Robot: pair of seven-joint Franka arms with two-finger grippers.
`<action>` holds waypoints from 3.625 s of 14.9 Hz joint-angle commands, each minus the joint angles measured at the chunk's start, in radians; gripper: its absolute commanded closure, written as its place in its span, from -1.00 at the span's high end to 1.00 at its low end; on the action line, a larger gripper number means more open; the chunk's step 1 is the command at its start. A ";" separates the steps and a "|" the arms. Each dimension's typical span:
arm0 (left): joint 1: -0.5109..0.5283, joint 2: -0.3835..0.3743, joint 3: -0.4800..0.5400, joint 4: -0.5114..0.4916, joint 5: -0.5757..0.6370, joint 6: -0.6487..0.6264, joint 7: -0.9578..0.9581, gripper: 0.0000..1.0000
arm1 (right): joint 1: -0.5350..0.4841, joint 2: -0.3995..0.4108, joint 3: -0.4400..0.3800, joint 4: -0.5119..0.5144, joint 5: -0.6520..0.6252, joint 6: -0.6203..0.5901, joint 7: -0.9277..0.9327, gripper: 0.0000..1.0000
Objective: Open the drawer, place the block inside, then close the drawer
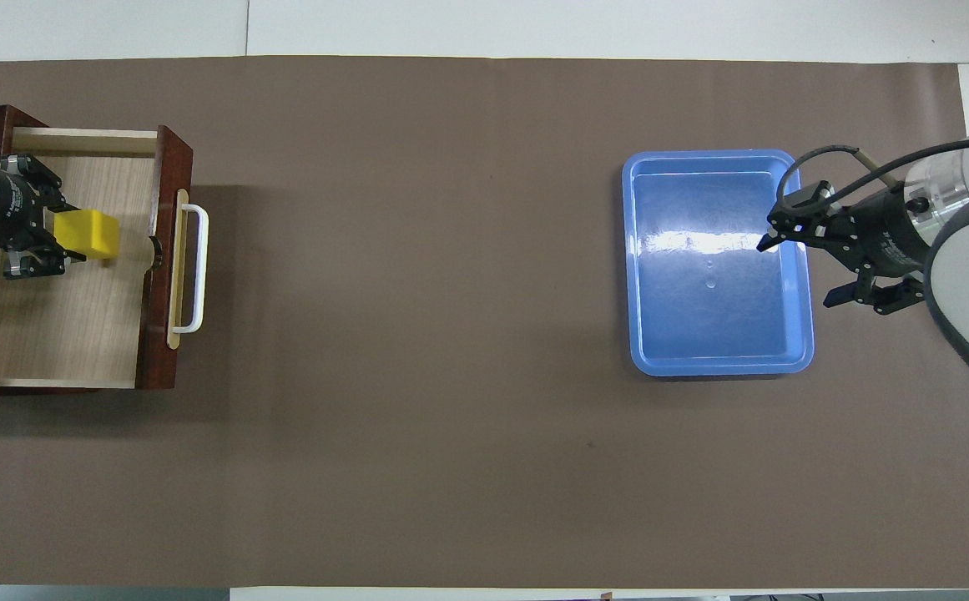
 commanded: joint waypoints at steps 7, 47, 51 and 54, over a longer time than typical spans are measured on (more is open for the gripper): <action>0.017 -0.052 -0.006 -0.060 -0.003 0.037 0.104 1.00 | -0.081 -0.078 0.012 -0.017 -0.149 -0.025 -0.469 1.00; 0.100 -0.041 -0.009 -0.035 0.097 0.019 0.187 1.00 | -0.043 -0.049 0.022 0.051 -0.169 -0.063 -0.557 1.00; 0.088 -0.039 -0.009 -0.015 0.099 -0.018 0.187 1.00 | -0.043 -0.049 0.022 0.051 -0.169 -0.063 -0.555 1.00; 0.072 -0.062 -0.024 0.031 0.088 -0.131 0.297 1.00 | -0.044 -0.049 0.022 0.051 -0.169 -0.063 -0.555 1.00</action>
